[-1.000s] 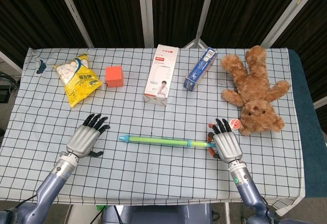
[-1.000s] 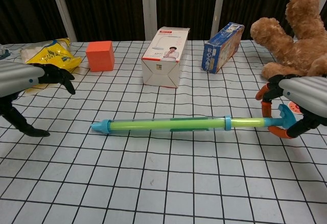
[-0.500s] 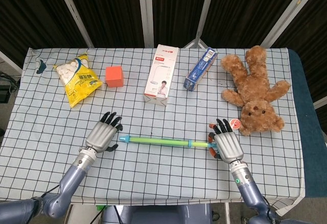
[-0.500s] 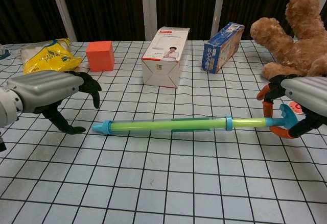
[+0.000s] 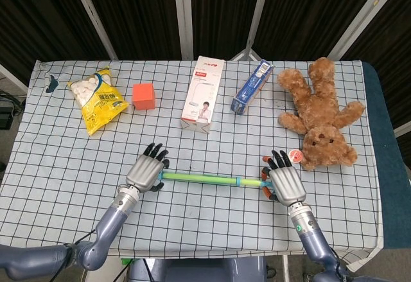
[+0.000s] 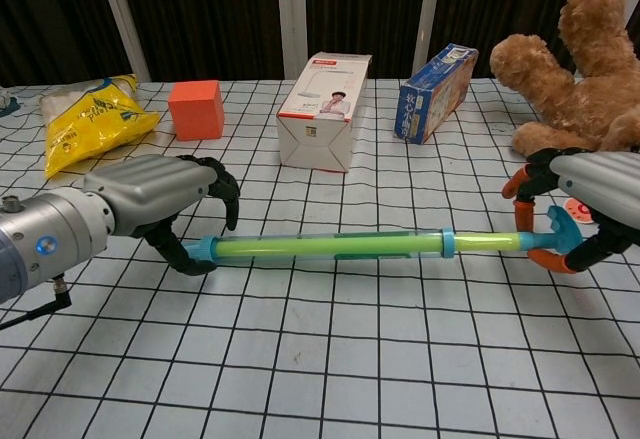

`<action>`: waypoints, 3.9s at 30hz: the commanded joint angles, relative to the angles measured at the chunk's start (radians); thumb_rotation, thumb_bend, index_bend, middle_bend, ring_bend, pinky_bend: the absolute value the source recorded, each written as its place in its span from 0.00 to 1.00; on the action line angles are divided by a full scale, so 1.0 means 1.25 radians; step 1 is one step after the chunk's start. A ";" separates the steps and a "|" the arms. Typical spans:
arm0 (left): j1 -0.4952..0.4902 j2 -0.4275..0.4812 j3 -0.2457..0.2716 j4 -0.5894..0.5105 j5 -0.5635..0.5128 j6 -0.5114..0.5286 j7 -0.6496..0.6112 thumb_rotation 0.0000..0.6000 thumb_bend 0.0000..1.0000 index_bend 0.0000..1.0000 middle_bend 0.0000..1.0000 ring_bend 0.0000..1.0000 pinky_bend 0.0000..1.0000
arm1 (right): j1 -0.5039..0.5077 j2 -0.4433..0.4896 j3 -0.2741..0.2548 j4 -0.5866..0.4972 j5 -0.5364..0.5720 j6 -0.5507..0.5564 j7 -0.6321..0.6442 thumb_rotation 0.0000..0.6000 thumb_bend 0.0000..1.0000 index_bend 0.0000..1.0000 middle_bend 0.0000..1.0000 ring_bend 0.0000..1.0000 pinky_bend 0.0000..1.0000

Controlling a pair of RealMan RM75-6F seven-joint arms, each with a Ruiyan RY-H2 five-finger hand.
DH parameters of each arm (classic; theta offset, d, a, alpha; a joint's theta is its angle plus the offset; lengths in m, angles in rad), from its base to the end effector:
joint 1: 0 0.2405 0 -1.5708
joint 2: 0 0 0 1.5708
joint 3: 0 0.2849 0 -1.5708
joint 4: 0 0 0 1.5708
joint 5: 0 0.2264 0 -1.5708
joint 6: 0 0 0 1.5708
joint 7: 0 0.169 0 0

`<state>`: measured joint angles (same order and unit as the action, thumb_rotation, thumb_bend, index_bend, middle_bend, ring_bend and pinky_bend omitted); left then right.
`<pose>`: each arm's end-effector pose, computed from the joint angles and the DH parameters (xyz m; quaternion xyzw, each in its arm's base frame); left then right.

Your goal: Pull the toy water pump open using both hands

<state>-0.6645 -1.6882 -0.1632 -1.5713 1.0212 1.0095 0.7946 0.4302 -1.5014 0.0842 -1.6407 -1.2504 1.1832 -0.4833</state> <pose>-0.1481 0.3343 -0.0920 -0.7901 -0.3229 -0.2930 0.4308 -0.2301 -0.2955 -0.0165 0.7102 -0.3835 0.3432 0.4804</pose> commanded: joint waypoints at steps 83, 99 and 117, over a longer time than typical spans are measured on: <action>0.049 0.227 0.107 -0.096 0.023 0.098 -0.113 1.00 0.53 0.55 0.18 0.00 0.01 | -0.035 0.113 0.015 -0.020 0.036 0.042 -0.002 1.00 0.43 0.62 0.25 0.02 0.00; 0.066 0.277 0.119 -0.135 0.055 0.111 -0.125 1.00 0.53 0.56 0.18 0.00 0.01 | -0.057 0.159 0.015 -0.048 0.053 0.058 0.008 1.00 0.43 0.62 0.25 0.02 0.00; 0.073 0.291 0.115 -0.129 0.051 0.110 -0.125 1.00 0.53 0.56 0.18 0.00 0.01 | -0.055 0.164 0.026 -0.049 0.102 0.056 -0.028 1.00 0.43 0.62 0.25 0.02 0.00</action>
<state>-0.5733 -1.3239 -0.0194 -1.7319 1.0843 1.1471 0.6380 0.3605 -1.2958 0.1163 -1.7014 -1.1243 1.2529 -0.5168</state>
